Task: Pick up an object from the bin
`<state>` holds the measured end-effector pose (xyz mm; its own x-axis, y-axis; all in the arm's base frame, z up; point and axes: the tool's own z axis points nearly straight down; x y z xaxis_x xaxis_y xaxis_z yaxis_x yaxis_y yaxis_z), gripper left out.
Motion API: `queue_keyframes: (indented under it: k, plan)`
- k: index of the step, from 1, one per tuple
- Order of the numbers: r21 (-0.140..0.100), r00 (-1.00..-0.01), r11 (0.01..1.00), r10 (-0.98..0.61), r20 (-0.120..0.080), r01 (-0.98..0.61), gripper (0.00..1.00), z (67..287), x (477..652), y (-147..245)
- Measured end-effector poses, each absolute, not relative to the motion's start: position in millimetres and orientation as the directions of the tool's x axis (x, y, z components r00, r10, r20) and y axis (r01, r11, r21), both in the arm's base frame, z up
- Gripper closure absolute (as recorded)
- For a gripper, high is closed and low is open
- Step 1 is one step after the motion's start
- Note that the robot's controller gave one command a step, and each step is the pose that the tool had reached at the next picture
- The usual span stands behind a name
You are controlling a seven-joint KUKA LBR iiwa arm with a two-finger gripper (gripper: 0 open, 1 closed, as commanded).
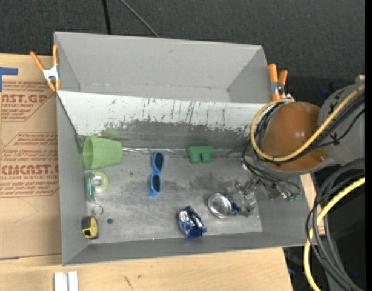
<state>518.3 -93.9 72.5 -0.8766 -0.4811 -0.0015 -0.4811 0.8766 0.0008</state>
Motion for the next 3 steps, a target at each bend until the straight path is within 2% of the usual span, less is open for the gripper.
queue_keyframes:
  k: [1, 2, 3]
  plan:
    - [0.001, -0.877, 0.877, -0.481, -0.001, -0.481, 0.00, 72.5, 518.2, -94.0]
    - [0.003, -0.890, 0.890, -0.456, -0.001, -0.456, 0.00, 69.4, 506.4, -65.4]
    - [0.000, -0.890, 0.890, -0.455, -0.003, -0.455, 1.00, 70.3, 507.5, -66.8]
